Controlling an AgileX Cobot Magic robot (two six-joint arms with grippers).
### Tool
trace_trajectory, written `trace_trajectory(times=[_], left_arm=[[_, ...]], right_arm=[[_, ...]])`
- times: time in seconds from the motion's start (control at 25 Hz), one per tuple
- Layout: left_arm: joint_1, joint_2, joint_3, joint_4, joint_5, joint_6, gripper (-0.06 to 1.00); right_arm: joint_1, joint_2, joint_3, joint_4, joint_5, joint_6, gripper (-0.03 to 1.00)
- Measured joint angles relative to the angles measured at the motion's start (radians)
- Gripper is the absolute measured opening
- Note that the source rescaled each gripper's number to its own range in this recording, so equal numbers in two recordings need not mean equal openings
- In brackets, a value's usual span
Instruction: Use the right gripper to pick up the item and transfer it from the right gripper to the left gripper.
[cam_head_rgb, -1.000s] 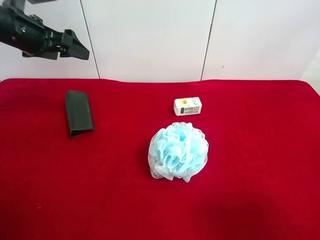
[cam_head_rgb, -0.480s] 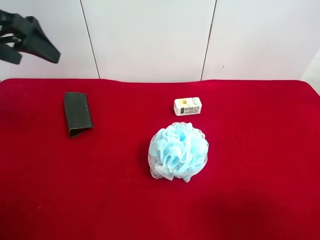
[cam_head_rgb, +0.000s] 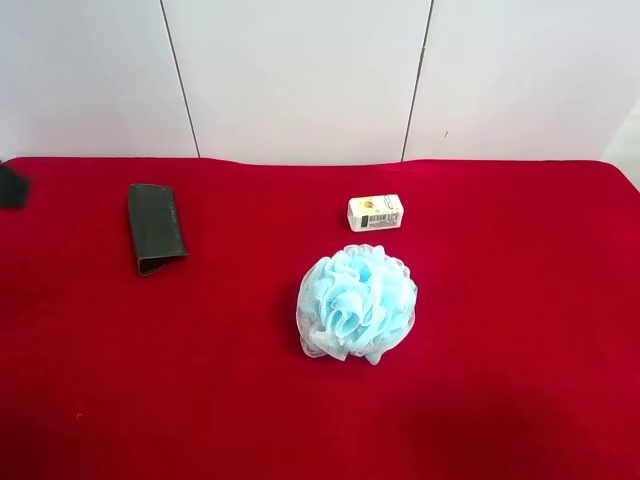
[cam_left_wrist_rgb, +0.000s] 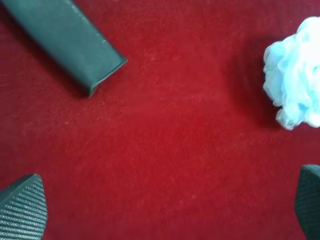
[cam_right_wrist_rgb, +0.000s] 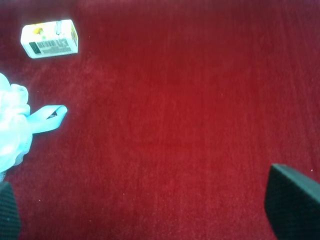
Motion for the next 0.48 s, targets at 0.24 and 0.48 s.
trace_trajectory(times=[0.24,0.48], left_arm=[[0.000,-0.295,0.110,0.102,0.085,-0.024,1.00],[0.000,-0.568,0.219,0.143,0.124,-0.079,1.00]], right_arm=[[0.000,0.000,0.000,0.000,0.000,0.000,0.93],[0.000,0.000,0.000,0.000,0.000,0.000,0.93]])
